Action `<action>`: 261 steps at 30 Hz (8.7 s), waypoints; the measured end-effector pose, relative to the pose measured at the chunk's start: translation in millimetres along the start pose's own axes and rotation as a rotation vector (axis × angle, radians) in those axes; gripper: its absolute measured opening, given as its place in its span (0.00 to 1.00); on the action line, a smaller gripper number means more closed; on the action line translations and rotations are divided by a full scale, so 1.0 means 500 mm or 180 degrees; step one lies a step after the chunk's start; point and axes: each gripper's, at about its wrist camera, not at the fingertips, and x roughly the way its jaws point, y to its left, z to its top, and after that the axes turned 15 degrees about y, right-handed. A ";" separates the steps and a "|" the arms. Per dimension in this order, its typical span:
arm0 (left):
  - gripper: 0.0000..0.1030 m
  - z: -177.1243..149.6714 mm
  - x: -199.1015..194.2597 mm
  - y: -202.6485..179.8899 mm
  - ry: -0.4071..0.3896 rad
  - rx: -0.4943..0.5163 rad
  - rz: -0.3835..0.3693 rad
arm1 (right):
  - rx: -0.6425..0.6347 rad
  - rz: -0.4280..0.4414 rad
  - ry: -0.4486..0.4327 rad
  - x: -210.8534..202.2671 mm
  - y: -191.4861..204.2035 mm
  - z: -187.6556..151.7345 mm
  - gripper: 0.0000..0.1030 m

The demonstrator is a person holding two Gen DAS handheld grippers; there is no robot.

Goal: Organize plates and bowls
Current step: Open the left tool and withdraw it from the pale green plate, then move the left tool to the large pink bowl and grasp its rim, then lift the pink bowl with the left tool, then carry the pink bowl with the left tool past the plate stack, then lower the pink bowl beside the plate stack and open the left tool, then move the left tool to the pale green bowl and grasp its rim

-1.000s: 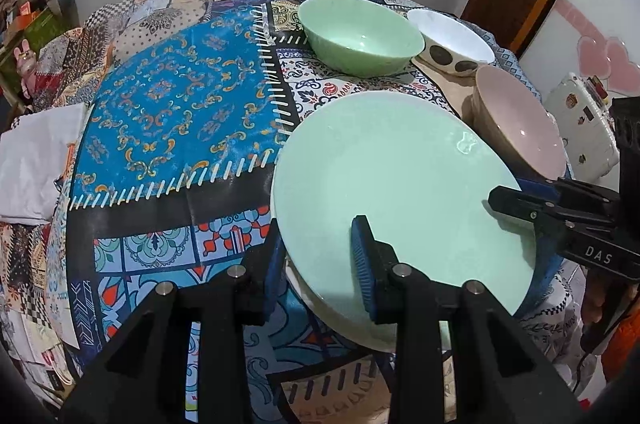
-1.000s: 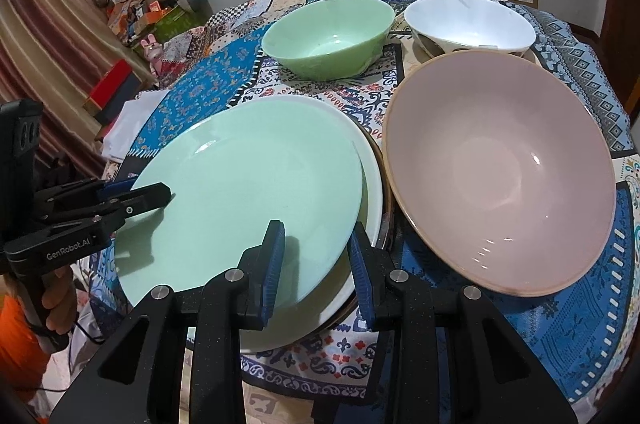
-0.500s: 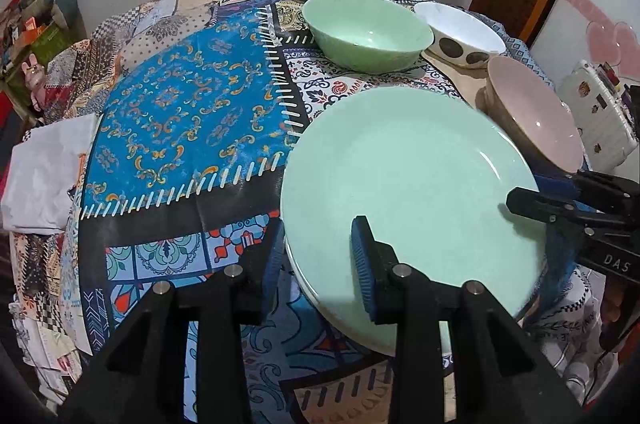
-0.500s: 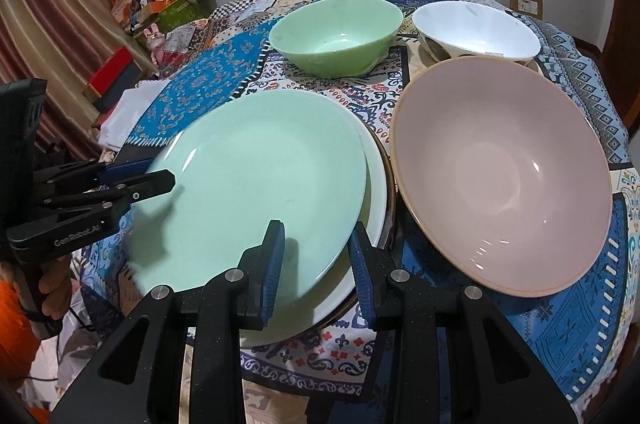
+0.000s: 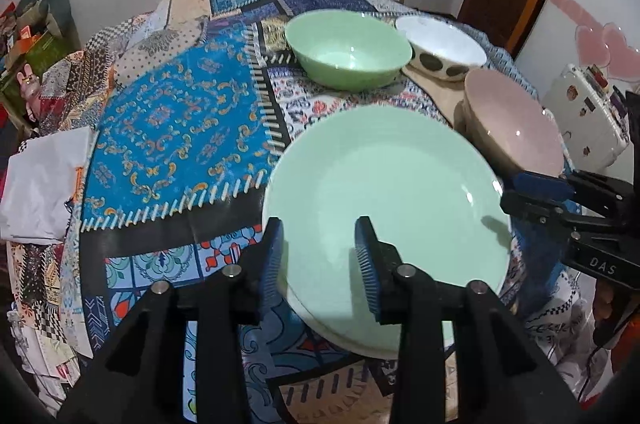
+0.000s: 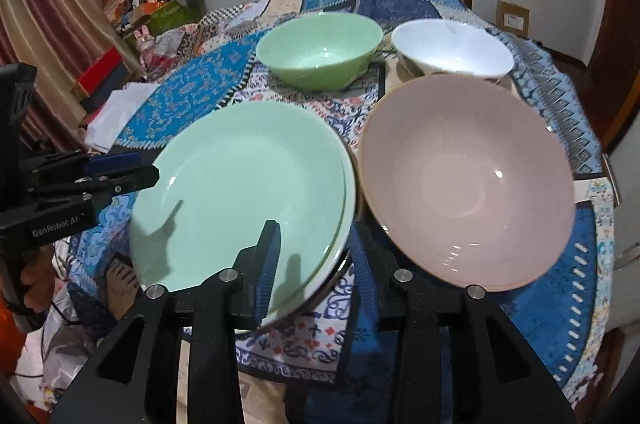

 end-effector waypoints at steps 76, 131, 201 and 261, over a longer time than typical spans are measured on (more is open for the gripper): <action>0.21 0.194 0.060 -0.286 0.0032 0.0657 -0.0567 | 0.0793 -0.0100 -0.0480 -0.086 -0.224 -0.010 0.24; 0.21 -0.101 -0.204 0.167 -0.0526 -0.0490 0.0019 | -0.0450 0.0436 -0.0594 -0.033 0.234 0.101 0.24; 0.61 -0.146 -0.159 0.254 -0.0459 -0.0740 0.0479 | -0.0785 0.0196 -0.0300 0.050 0.288 0.140 0.54; 0.38 0.399 0.210 0.055 0.0406 -0.0100 0.0039 | 0.0260 0.0129 -0.0104 0.162 -0.086 0.311 0.30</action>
